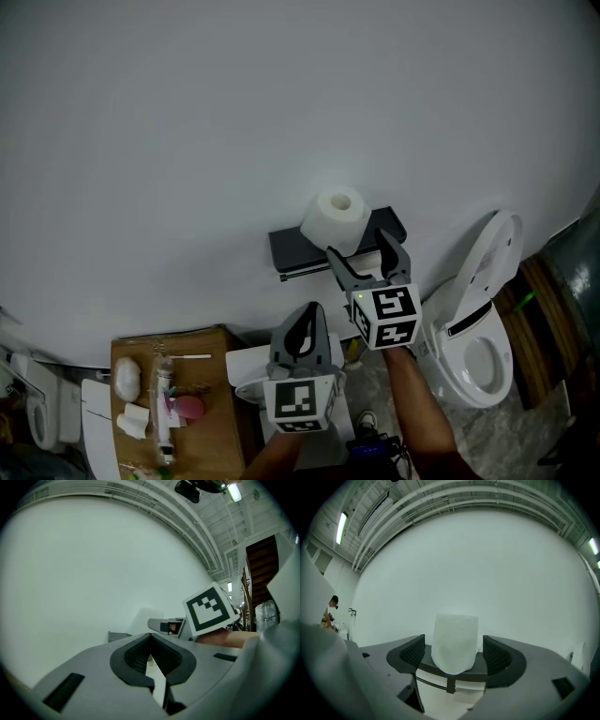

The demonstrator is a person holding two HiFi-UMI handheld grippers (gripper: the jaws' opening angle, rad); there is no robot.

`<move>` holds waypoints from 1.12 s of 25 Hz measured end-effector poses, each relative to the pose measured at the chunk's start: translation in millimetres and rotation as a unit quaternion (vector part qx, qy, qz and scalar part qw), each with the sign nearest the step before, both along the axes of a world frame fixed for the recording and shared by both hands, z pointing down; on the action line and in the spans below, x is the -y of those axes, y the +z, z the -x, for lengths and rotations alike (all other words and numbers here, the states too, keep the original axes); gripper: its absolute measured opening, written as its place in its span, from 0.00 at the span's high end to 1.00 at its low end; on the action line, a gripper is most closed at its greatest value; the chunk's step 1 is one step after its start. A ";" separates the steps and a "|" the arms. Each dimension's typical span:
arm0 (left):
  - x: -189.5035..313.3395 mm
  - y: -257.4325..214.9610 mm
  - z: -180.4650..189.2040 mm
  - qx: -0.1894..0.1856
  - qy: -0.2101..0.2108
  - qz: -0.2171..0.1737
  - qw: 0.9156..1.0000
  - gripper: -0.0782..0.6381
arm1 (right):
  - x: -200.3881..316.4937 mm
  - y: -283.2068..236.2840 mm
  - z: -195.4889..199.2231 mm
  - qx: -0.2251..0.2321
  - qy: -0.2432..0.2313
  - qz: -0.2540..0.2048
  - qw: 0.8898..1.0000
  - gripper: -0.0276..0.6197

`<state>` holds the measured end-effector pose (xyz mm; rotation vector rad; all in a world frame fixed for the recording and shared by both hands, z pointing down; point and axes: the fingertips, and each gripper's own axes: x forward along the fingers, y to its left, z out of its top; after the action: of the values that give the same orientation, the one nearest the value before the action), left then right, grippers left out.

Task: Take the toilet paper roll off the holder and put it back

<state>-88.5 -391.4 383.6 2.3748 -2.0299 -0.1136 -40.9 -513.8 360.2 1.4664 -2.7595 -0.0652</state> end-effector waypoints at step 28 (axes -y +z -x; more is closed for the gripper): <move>-1.8 9.5 13.1 -0.004 -0.010 0.007 1.000 0.88 | 41.8 2.4 26.8 -0.051 0.021 -0.009 0.998 0.39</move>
<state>-101.6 -389.6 393.1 2.3423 -2.0439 -0.1094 -67.8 -555.6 362.5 1.4807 -2.6533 -0.1601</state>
